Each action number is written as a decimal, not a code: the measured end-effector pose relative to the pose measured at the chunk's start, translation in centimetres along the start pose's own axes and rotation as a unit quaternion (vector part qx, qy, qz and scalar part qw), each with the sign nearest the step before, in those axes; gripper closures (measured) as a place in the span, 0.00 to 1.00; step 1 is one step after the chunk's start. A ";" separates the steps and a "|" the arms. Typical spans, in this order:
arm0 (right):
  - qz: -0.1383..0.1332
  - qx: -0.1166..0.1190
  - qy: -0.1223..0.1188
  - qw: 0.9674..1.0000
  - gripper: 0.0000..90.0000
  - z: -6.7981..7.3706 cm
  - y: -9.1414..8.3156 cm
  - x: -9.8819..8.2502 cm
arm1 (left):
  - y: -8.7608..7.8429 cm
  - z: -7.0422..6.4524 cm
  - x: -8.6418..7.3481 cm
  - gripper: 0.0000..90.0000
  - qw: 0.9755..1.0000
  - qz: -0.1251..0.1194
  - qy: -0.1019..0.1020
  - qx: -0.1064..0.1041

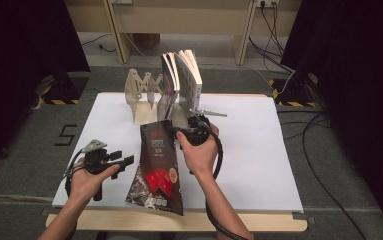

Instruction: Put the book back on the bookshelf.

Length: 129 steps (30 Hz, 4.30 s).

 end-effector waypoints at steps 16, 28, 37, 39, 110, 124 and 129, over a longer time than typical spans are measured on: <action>-0.053 -0.024 -0.040 0.997 0.97 2.5 1.2 2.4 | -0.8 -0.1 1.4 0.44 0.999 -0.029 -0.009 -0.015; -0.091 -0.043 -0.049 0.994 0.97 3.1 2.1 4.1 | -0.7 -1.1 2.5 0.45 0.998 -0.046 0.004 -0.031; -0.100 -0.048 -0.048 0.993 0.97 3.0 2.5 4.8 | -0.3 -2.1 3.3 0.45 0.998 -0.054 0.013 -0.037; -0.102 -0.050 -0.046 0.992 0.97 3.1 2.6 5.0 | -0.3 -2.5 3.5 0.45 0.998 -0.054 0.016 -0.042; -0.105 -0.030 -0.097 0.989 0.94 7.0 5.7 6.3 | 2.1 -6.2 5.3 0.81 0.993 -0.102 0.042 0.035; -0.146 0.018 -0.116 0.982 0.72 7.4 3.6 7.3 | 0.8 -3.7 5.9 0.96 0.988 -0.145 0.028 0.055; -0.170 -0.007 -0.096 0.981 0.72 4.0 0.5 7.0 | 0.1 -3.3 6.8 0.96 0.985 -0.158 0.035 0.058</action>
Point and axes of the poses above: each handheld gripper's, and its own axes: y roughly forward along the jaws, x roughly out of its top, z roughly to its left, the point moved 7 cm from there along y, roughly forward along the jaws, and after that the axes turned 5 degrees about -y, right-handed, at the moved point
